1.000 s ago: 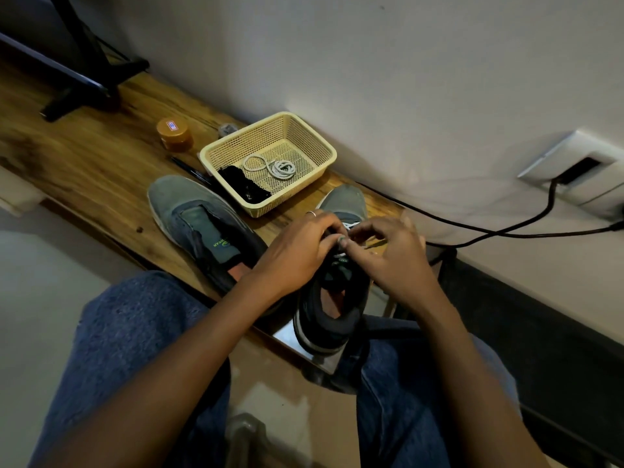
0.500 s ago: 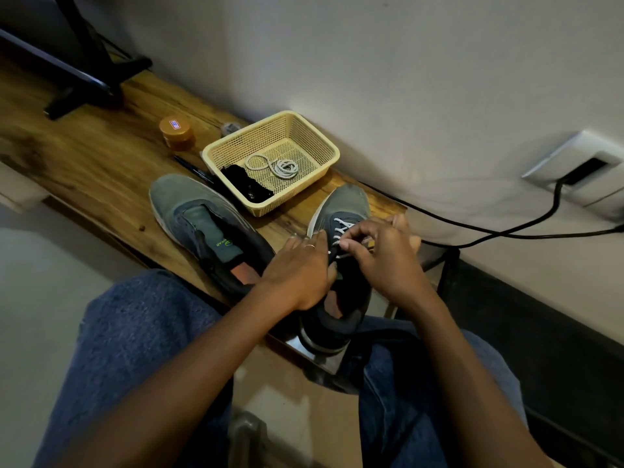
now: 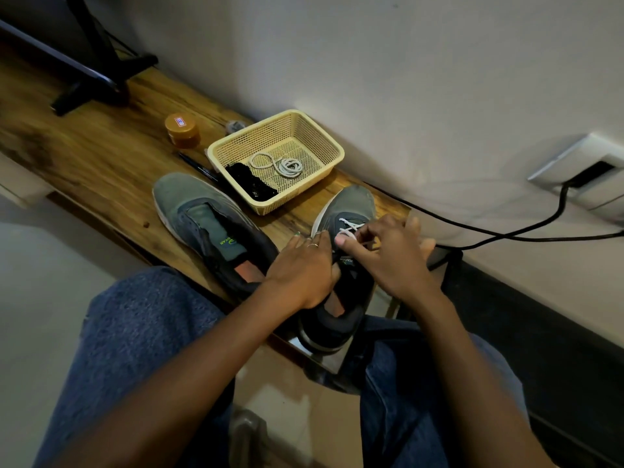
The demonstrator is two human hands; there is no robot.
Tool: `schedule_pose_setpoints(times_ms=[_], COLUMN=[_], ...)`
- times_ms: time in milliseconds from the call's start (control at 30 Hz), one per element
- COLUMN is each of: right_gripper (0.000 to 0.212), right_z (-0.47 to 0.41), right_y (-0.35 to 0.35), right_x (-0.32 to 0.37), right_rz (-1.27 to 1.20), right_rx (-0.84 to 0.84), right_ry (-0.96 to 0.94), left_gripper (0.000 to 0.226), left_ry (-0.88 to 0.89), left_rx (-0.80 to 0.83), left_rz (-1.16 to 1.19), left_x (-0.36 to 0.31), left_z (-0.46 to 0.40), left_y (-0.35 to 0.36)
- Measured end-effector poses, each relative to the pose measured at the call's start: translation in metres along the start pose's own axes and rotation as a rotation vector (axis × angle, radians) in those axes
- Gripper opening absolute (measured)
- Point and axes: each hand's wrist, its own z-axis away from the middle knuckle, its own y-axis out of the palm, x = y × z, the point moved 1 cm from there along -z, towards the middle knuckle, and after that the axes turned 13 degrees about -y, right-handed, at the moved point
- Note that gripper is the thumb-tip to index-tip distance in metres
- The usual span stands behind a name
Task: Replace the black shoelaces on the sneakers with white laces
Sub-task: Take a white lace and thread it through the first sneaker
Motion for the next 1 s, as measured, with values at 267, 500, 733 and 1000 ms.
schedule_pose_setpoints(times_ms=[267, 500, 733, 1000], right_gripper=[0.012, 0.027, 0.045, 0.014], right_z=[-0.001, 0.002, 0.002, -0.003], right_y=[0.000, -0.016, -0.001, 0.010], right_x=[0.001, -0.006, 0.005, 0.017], right_rz=[-0.387, -0.752, -0.254, -0.095], right_rx=[-0.173, -0.259, -0.139, -0.134], right_ry=[-0.047, 0.145, -0.003, -0.061], left_gripper=[0.060, 0.059, 0.056, 0.055], left_ry=[-0.015, 0.012, 0.048, 0.013], left_rx=[0.020, 0.016, -0.022, -0.013], left_rz=[-0.016, -0.031, -0.103, -0.075], left_x=[0.000, 0.003, 0.002, 0.001], left_z=[0.000, -0.008, -0.008, -0.003], left_y=[-0.001, 0.008, 0.005, 0.001])
